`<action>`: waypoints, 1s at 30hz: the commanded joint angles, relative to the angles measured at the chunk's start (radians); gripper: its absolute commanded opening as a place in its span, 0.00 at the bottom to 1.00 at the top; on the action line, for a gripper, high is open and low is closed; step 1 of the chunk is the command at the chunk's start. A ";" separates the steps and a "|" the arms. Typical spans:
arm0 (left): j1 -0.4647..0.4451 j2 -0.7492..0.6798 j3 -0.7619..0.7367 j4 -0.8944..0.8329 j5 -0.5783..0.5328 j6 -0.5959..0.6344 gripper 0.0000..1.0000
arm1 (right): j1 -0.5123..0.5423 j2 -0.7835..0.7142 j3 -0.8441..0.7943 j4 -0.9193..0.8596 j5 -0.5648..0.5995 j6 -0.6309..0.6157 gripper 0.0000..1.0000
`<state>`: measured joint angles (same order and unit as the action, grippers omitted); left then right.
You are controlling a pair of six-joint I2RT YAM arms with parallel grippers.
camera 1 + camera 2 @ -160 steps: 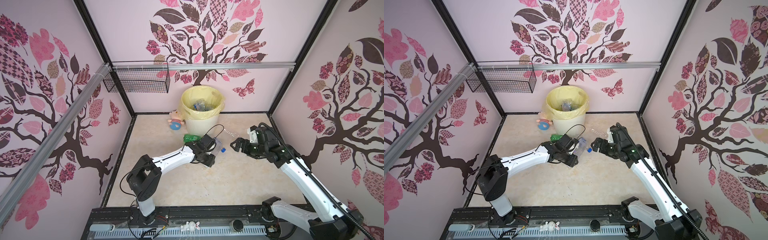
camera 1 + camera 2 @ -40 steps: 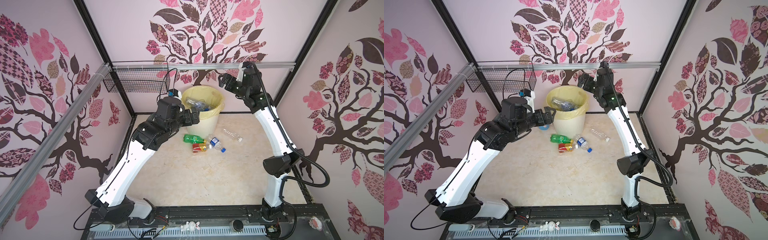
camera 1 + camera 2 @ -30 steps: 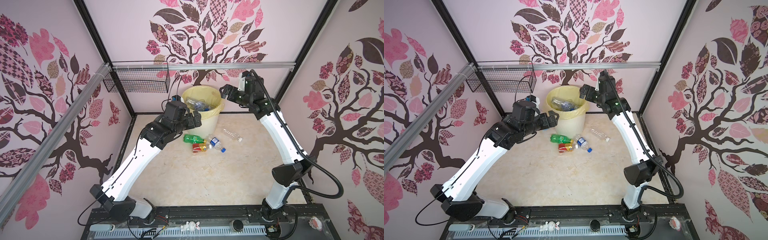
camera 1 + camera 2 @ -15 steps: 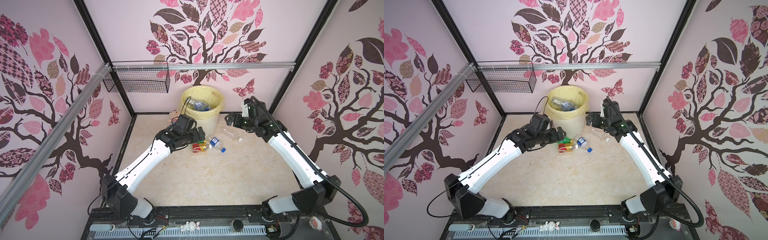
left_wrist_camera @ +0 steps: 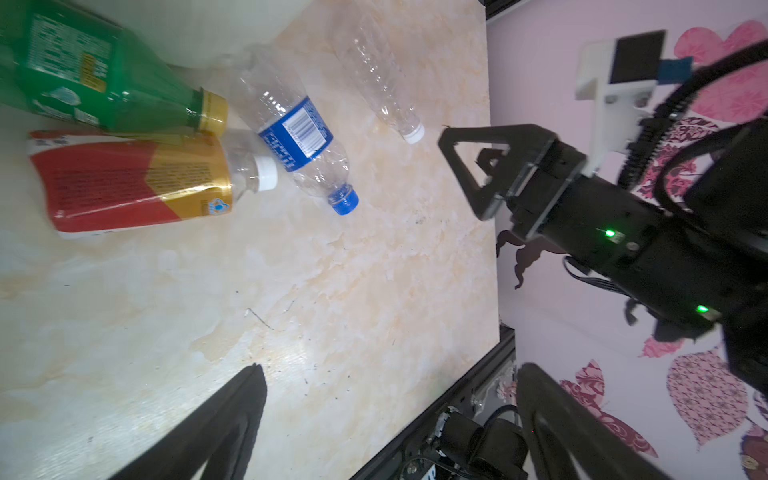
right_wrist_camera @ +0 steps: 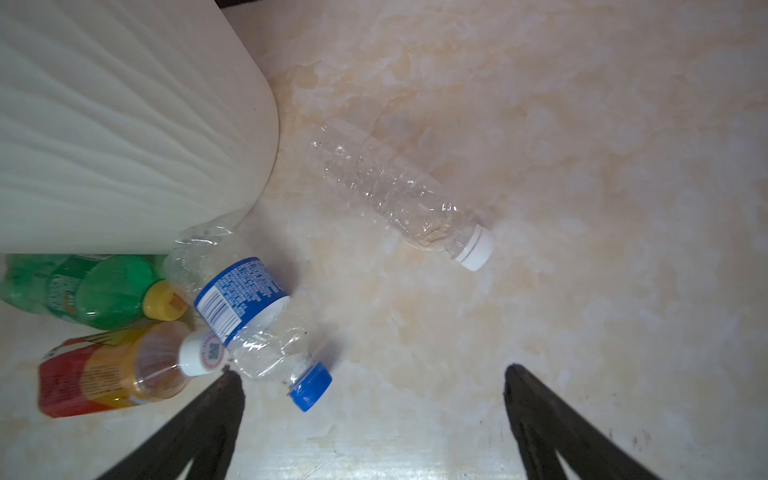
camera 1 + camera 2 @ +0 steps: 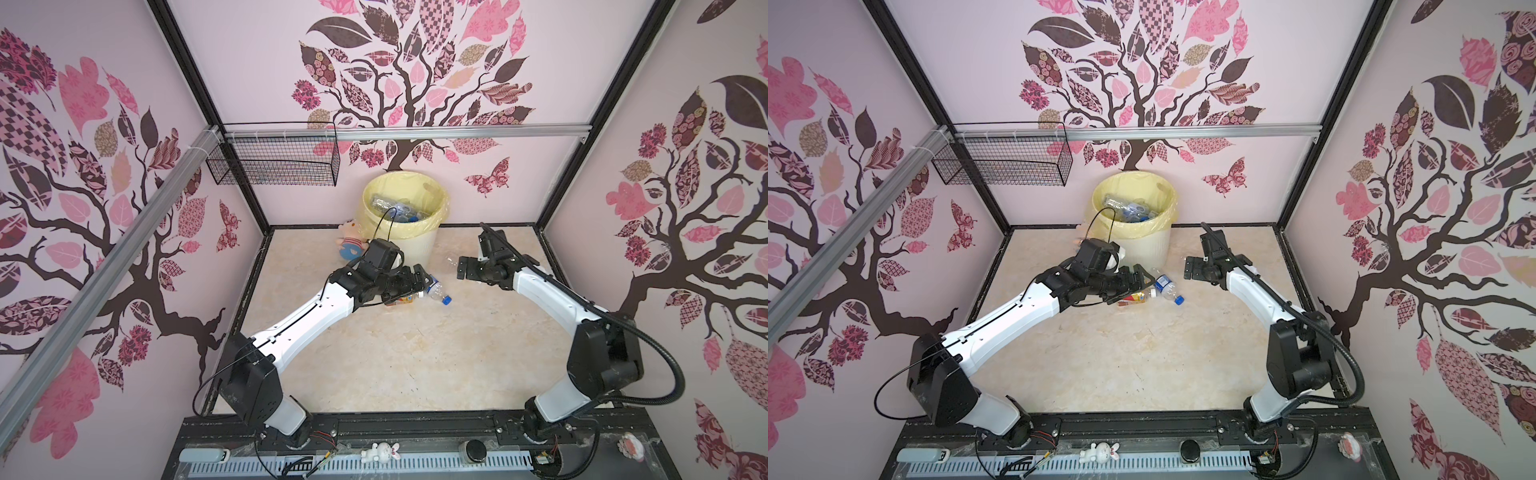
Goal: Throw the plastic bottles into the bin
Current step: 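Lower right gripper toward the clear white-capped bottle while left gripper approaches pile, then close right gripper on the white cap of the clear bottle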
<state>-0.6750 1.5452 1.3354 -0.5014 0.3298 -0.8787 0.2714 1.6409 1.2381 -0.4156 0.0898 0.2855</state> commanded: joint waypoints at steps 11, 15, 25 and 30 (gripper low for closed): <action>-0.030 0.009 0.011 0.003 0.063 -0.057 0.97 | -0.044 0.301 0.177 0.162 -0.011 -0.195 1.00; -0.025 -0.002 -0.008 -0.024 0.063 -0.046 0.97 | -0.044 0.387 0.249 0.135 -0.002 -0.221 1.00; 0.009 -0.028 -0.015 -0.072 0.057 -0.017 0.97 | -0.057 0.477 0.274 0.120 -0.073 -0.197 0.99; 0.019 -0.026 -0.014 -0.062 0.063 -0.028 0.97 | -0.057 0.464 0.247 0.098 -0.033 -0.187 0.95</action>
<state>-0.6624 1.5349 1.3376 -0.5632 0.3874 -0.9150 0.2192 2.0876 1.4914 -0.2802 0.0414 0.0895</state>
